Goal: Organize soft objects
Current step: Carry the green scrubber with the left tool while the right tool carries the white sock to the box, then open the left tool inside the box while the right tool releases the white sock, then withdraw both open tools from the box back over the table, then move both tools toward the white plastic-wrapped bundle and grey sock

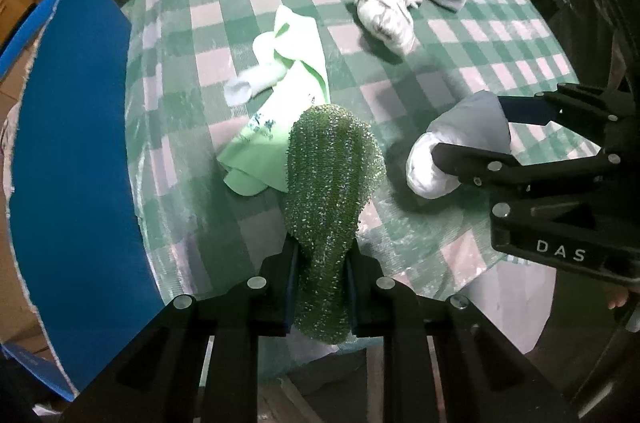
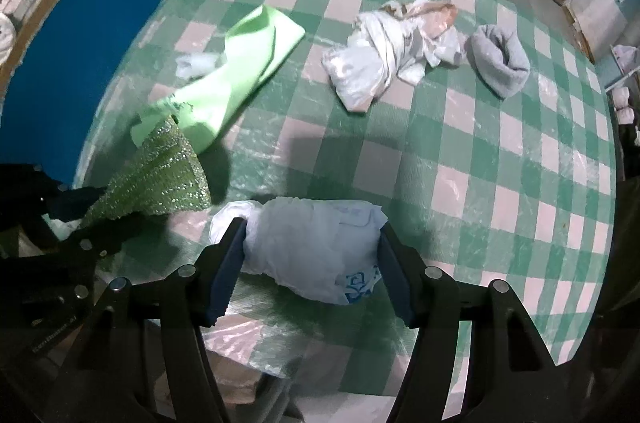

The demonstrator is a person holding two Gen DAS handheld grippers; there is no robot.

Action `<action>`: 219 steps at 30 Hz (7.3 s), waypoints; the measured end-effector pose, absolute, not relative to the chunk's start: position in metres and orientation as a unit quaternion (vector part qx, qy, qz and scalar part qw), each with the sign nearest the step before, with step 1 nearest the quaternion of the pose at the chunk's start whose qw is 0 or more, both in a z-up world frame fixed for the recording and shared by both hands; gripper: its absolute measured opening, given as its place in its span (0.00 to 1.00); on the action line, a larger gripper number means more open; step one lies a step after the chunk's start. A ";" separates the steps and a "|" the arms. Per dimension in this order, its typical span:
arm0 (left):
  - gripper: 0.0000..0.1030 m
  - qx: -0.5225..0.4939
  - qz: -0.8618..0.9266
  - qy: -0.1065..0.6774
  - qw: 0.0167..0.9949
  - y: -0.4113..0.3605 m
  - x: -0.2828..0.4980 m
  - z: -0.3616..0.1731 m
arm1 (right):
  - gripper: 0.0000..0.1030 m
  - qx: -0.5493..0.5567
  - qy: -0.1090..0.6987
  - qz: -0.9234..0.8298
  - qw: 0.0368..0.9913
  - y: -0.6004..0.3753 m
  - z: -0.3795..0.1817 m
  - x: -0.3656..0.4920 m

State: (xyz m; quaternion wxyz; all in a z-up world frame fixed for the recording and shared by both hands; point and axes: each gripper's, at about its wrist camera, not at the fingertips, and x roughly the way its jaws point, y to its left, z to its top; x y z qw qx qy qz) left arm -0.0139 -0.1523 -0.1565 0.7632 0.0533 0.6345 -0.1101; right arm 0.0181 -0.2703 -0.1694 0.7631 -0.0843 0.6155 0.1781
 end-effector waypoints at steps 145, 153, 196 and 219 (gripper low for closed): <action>0.64 -0.065 0.063 0.520 0.849 0.089 -0.024 -0.058 | 0.71 -0.062 0.534 0.296 0.789 -0.050 -0.039 0.061; 0.64 -0.057 0.051 0.517 0.852 0.071 -0.020 -0.053 | 0.71 -0.057 0.538 0.276 0.795 -0.082 -0.043 0.060; 0.65 0.058 -0.044 0.542 0.837 -0.087 0.027 -0.065 | 0.72 0.018 0.544 0.139 0.827 -0.287 -0.065 0.069; 0.69 0.051 -0.089 0.587 0.803 -0.146 0.089 -0.087 | 0.72 0.026 0.578 0.091 0.811 -0.351 -0.081 0.116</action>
